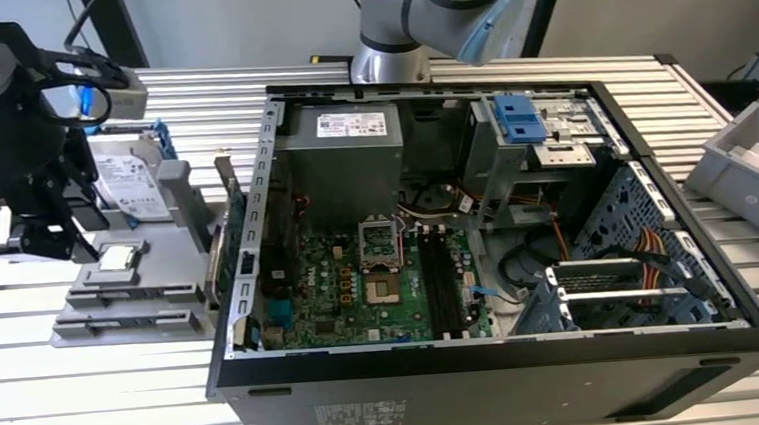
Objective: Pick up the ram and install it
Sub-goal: 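Pick up the ram and move it above insertion slot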
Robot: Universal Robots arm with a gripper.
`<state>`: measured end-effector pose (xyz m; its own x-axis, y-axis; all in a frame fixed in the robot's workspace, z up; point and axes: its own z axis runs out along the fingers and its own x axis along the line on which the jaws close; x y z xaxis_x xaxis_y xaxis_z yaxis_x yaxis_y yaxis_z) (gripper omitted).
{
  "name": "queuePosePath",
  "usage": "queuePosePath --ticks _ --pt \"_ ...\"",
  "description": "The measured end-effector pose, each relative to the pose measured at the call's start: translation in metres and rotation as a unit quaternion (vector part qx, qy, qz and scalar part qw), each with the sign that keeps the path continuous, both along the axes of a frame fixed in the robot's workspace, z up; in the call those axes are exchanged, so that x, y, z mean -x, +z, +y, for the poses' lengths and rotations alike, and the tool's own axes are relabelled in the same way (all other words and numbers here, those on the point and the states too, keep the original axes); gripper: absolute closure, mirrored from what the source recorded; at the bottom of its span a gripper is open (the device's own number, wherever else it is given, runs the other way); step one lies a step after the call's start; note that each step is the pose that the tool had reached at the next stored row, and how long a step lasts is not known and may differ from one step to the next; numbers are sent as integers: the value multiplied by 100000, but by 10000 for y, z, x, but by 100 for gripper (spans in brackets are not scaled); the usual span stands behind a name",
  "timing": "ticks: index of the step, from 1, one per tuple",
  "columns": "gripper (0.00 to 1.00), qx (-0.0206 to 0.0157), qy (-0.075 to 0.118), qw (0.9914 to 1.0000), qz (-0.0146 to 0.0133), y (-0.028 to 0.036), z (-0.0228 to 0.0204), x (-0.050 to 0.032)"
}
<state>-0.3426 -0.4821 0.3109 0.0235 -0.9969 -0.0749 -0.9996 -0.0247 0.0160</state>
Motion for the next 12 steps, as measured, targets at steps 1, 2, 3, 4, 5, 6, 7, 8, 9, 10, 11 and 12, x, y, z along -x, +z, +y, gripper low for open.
queuePosePath --ticks 1,2,3,4,5,6,7,8,9,10,11,12 --pt "0 7 3 100000 5 -8 0 0" --pt "0 3 1 100000 0 -17 0 0" --pt "0 2 1 100000 2 -25 0 0" --pt "0 3 2 100000 1 -34 0 0" --pt "0 3 0 100000 3 -42 0 0" --pt "0 4 2 100000 2 -50 0 0" --pt "0 -3 1 100000 -3 -59 0 0" --pt "0 8 0 100000 8 -66 0 0" --pt "0 1 4 100000 0 -75 -1 0" --pt "0 -2 0 100000 -5 -84 0 0" --pt "0 6 -1 100000 5 -92 0 0" --pt "0 -6 1 100000 -7 -101 0 0"
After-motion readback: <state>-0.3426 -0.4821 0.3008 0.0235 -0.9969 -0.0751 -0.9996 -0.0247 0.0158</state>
